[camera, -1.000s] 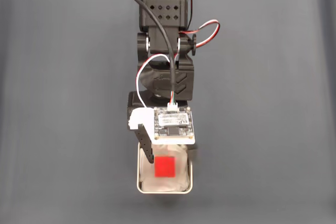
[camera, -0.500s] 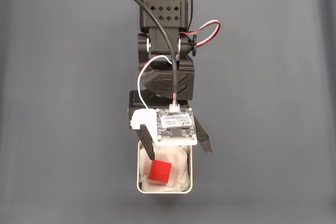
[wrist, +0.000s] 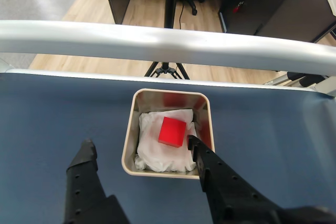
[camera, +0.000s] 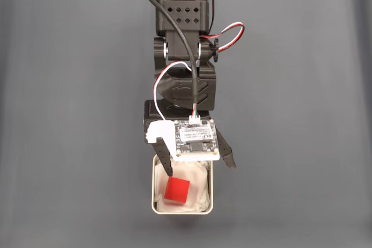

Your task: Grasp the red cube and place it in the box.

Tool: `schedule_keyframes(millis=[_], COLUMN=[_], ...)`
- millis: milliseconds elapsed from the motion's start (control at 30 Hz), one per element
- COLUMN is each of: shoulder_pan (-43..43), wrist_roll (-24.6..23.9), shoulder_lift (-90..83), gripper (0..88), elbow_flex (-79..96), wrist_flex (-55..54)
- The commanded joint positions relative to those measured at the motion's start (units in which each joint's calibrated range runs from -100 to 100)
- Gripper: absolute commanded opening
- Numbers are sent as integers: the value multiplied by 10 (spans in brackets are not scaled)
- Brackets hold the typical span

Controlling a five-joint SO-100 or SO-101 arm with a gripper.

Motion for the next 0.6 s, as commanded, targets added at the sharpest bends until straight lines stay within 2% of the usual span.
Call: schedule_keyframes(millis=[0, 200, 300, 433, 533, 567], shoulder_pan=[-8, -9, -9, -18, -26, -29], wrist_roll=[-4, -7, -12, -27, -38, -44], shoulder_lift=[-30, -39, -52, -92, -144, -165], gripper=[399, 394, 350, 114, 0, 0], elbow_flex=[-3, 1, 11, 25, 41, 50], wrist_flex=[-6, -6, -7, -11, -12, -12])
